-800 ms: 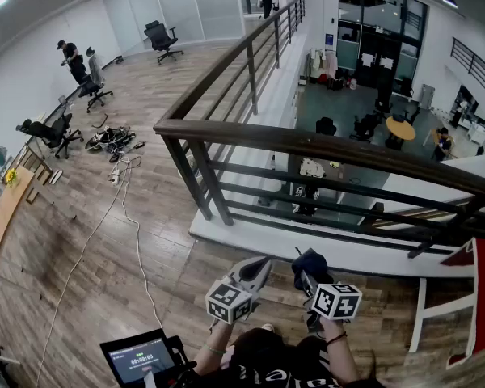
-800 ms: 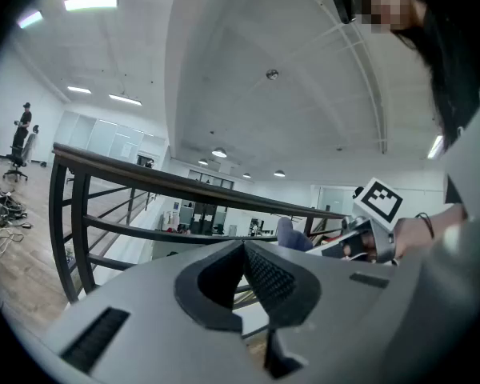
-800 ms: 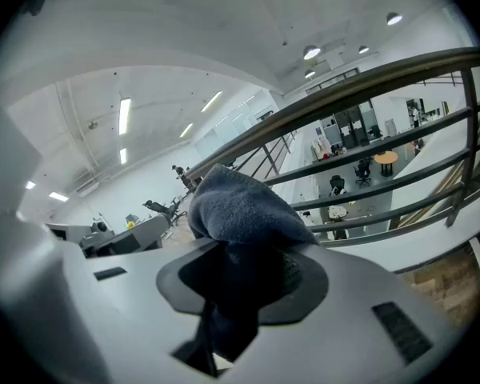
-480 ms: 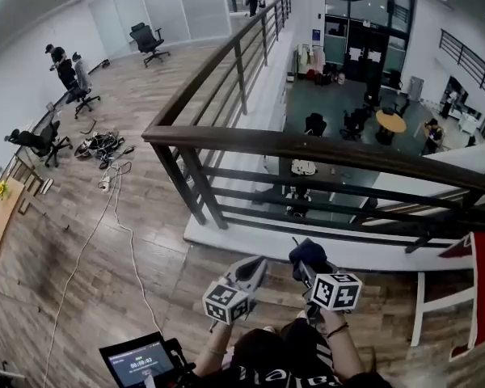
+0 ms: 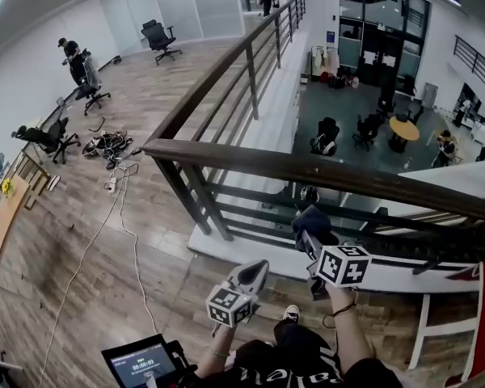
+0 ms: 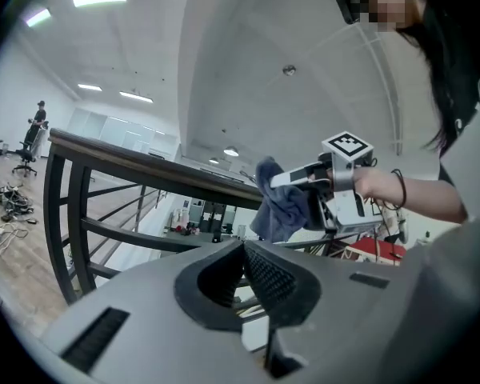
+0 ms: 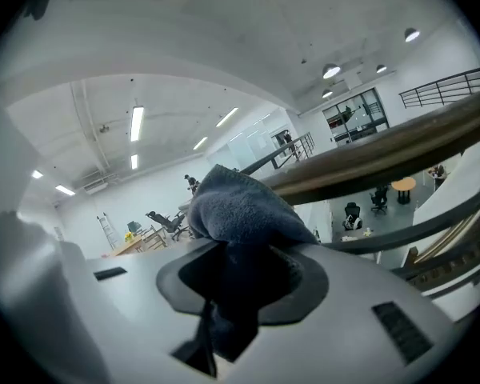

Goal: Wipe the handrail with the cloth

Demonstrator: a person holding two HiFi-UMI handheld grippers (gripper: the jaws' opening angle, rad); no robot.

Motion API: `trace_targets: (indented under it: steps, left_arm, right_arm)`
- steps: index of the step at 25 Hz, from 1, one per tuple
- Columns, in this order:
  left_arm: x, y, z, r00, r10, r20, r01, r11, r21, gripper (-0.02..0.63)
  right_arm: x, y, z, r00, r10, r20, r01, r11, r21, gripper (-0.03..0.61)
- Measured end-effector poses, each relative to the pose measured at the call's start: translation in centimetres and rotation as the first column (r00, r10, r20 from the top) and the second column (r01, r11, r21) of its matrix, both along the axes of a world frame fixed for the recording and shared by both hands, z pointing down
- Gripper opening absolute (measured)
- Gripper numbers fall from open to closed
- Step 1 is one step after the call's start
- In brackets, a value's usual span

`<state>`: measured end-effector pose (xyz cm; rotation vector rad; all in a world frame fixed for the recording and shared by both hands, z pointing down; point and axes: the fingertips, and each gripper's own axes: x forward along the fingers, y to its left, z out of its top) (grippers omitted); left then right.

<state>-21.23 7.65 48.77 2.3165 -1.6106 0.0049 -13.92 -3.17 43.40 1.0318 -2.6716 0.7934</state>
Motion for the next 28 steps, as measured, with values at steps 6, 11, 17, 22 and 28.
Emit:
trace_targets:
  steps: [6,11,17,22,28]
  left_arm:
    - [-1.5,-6.1,0.7,0.998,-0.057,0.001,0.057,0.998,0.006,0.000]
    - [-3.5,-9.4,0.6,0.995,-0.097,0.003,0.097,0.995,0.010,0.000]
    - [-8.1,-10.8,2.2,0.993,-0.116,0.004,0.116,0.993,-0.009,0.000]
    - [-12.6,-13.3,0.6,0.995,-0.100,0.002,0.100,0.995,-0.012,0.000]
    - [-18.6,-15.5,0.0,0.997,-0.076,-0.007,0.076,0.997,-0.026,0.000]
  right_arm:
    - [-3.9,-8.2,-3.1,0.997,-0.069,0.033,0.067,0.996,0.050,0.103]
    - [-8.8,-11.7,-4.9,0.990,-0.140,0.033,0.137,0.987,0.085,0.103]
    - [-17.9,-12.3,-5.4,0.974,-0.225,0.035,0.221,0.970,0.099,0.103]
    - [-24.0,-12.9,-6.7,0.963,-0.270,-0.002,0.269,0.957,0.112,0.103]
    - [-28.9,-15.3,-6.4,0.974,-0.224,-0.015,0.224,0.969,0.103,0.103]
